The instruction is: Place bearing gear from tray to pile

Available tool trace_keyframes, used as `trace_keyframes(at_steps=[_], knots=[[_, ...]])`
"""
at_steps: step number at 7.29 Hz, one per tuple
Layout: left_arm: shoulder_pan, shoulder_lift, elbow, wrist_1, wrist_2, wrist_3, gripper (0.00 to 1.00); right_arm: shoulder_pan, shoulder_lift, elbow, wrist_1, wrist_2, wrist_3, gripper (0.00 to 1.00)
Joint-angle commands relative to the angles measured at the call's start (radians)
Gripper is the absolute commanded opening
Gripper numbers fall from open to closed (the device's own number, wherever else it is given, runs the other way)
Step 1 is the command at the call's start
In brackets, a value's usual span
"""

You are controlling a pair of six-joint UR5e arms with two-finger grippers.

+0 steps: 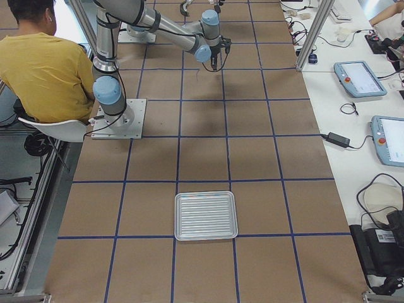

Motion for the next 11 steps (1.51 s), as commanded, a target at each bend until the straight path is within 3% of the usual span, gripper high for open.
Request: trace_keyframes(at_steps=[1,2,3,4,5,7,8,10,11], knots=[[0.177,-0.013,-0.048,0.004,0.017,0.189,0.00,0.107,0.061,-0.022,-0.063,0.003,0.100,0.00],[0.227,-0.024,-0.066,0.027,0.017,0.239,0.00,0.107,0.061,-0.019,-0.063,0.000,0.098,0.36],[0.253,-0.044,-0.071,0.043,0.023,0.245,0.00,0.086,0.061,-0.025,-0.061,0.008,0.083,0.99],[0.267,-0.074,-0.074,0.060,0.058,0.245,0.00,0.040,0.051,-0.045,-0.064,0.011,0.007,1.00],[0.273,-0.096,-0.074,0.061,0.060,0.244,0.00,-0.068,-0.001,-0.098,0.045,0.012,-0.179,1.00],[0.285,-0.142,-0.074,0.109,0.061,0.244,0.00,-0.310,-0.189,-0.246,0.541,0.018,-0.538,1.00],[0.287,-0.160,-0.074,0.109,0.063,0.245,0.00,-0.357,-0.263,-0.316,0.713,0.013,-0.577,1.00],[0.287,-0.171,-0.073,0.107,0.121,0.242,0.04,-0.356,-0.352,-0.319,0.784,0.014,-0.580,1.00],[0.287,-0.173,-0.074,0.107,0.121,0.238,0.61,-0.356,-0.377,-0.313,0.792,0.016,-0.581,1.00]])
